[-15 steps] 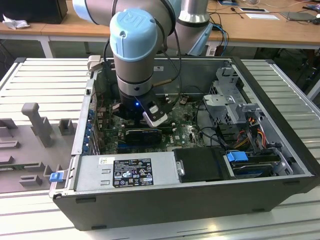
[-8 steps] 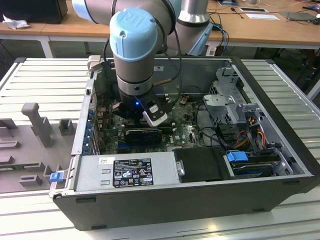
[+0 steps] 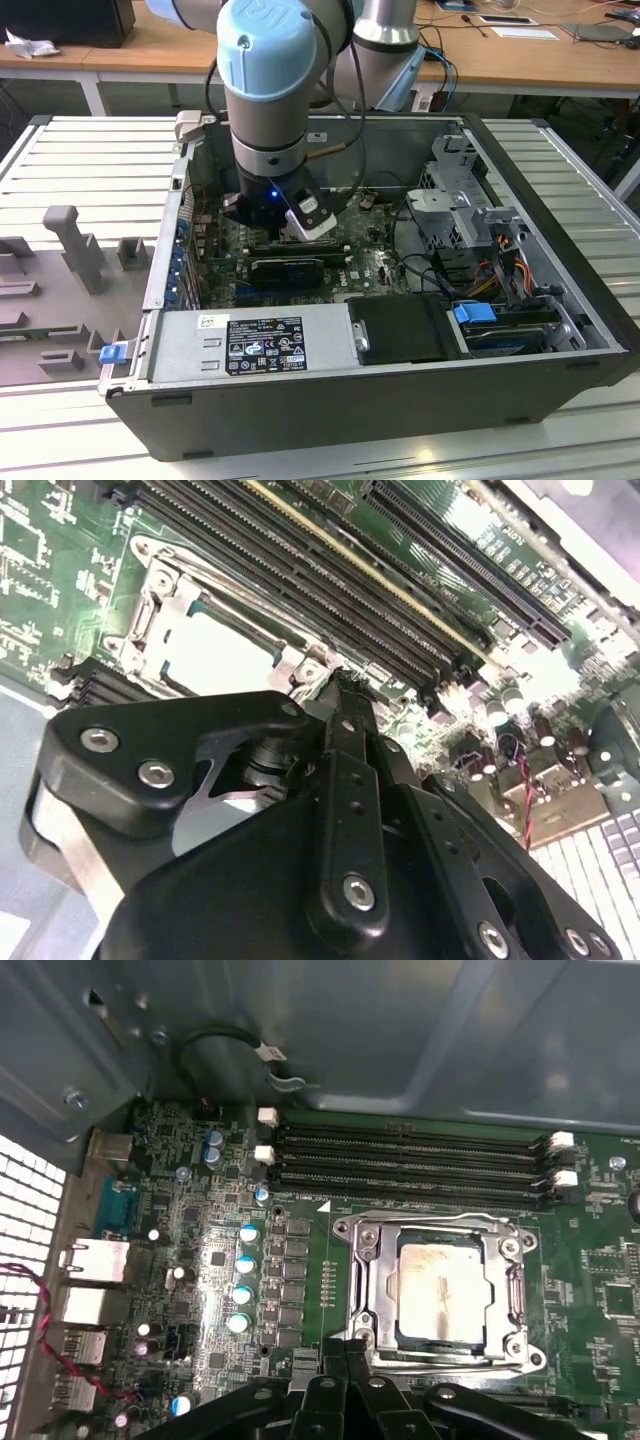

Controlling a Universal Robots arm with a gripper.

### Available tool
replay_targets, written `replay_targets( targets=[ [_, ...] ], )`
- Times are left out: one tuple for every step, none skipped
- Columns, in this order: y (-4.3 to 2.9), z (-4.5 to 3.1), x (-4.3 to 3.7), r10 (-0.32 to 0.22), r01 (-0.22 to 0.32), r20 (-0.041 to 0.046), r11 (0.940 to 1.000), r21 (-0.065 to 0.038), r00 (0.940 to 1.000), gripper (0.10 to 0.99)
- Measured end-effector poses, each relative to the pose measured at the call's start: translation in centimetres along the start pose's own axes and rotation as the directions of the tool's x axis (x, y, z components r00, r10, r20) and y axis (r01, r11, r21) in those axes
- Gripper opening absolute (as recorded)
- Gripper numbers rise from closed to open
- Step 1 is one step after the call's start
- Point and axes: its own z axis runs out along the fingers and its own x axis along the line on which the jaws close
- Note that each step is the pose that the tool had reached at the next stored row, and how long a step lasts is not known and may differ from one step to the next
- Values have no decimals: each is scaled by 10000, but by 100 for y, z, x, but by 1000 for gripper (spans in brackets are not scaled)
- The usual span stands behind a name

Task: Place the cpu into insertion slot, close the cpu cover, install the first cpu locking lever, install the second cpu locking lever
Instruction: 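Install the second cpu locking lever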

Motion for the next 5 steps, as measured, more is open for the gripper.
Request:
replay_targets(
  targets=[
    [5, -20, -1, 0, 0, 0, 10000, 0, 10000, 106],
    [9, -33, -1, 0, 0, -1, 10000, 0, 10000, 106],
    [12, -46, -2, 0, 0, -1, 10000, 0, 10000, 106],
    [14, -53, -2, 0, 0, -1, 10000, 0, 10000, 106],
    [14, -53, -2, -1, 1, 1, 10000, -2, 10000, 106]
  ],
)
